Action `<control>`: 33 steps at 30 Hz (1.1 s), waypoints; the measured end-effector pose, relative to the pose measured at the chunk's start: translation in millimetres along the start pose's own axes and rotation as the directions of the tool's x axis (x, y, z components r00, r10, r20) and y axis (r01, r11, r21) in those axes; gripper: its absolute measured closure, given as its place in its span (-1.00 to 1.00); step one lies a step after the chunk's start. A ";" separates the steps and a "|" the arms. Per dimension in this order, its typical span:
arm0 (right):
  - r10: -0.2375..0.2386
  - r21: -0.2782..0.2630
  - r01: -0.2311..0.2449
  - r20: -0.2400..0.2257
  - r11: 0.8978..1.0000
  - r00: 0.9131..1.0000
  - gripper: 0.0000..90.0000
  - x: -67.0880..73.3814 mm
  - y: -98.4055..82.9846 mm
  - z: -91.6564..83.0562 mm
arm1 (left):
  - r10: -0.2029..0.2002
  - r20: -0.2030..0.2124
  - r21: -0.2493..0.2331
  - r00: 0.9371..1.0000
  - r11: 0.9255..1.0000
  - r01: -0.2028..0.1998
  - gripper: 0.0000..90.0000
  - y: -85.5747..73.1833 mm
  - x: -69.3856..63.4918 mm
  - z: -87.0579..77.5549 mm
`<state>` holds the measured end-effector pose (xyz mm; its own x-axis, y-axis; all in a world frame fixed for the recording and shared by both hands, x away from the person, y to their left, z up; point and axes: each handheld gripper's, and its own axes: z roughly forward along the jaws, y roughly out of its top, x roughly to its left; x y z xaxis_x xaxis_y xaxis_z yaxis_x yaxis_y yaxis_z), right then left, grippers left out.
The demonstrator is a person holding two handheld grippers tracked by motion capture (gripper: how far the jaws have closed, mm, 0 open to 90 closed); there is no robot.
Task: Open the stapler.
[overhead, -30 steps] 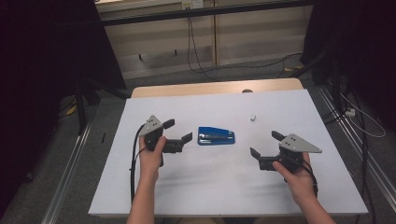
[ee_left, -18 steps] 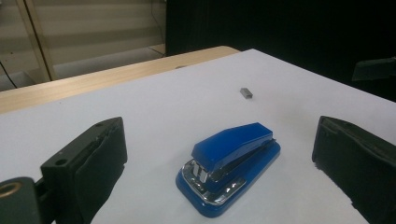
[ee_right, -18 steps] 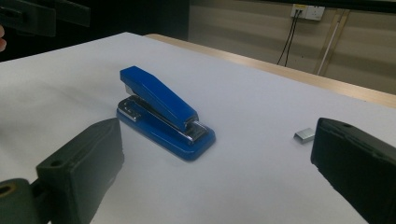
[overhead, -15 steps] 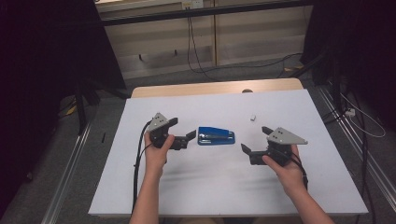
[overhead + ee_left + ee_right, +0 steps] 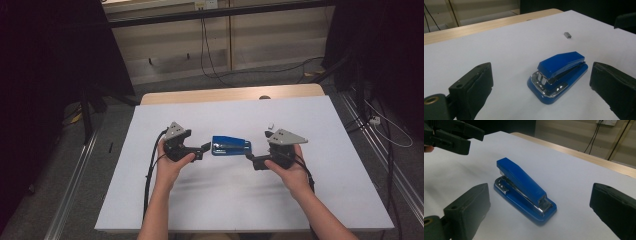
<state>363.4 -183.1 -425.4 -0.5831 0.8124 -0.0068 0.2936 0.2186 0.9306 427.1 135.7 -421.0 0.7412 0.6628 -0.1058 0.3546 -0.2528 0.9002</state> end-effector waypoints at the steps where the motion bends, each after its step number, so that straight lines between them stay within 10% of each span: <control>1: -0.005 -0.002 0.005 -0.005 1.000 1.000 -0.95 -0.7 2.2 3.0 | 0.000 0.005 -0.001 1.000 1.000 0.000 -0.89 -0.1 -0.2 0.1; 18: -0.016 0.045 0.020 -0.090 0.999 0.996 -0.92 -17.1 22.3 48.0 | -0.039 -0.002 0.017 0.999 0.999 0.039 -0.87 -2.5 7.9 -0.8; 33: -0.066 0.093 0.084 -0.180 0.992 0.982 -0.69 0.9 36.6 86.7 | -0.065 -0.049 0.036 0.997 0.997 0.067 -0.87 -4.6 17.9 -10.5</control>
<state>439.3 -127.5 -423.0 -0.7278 0.6858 -0.0026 0.3127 0.3353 0.8887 432.8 156.2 -422.7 0.6880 0.7114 -0.1437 0.4238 -0.2330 0.8753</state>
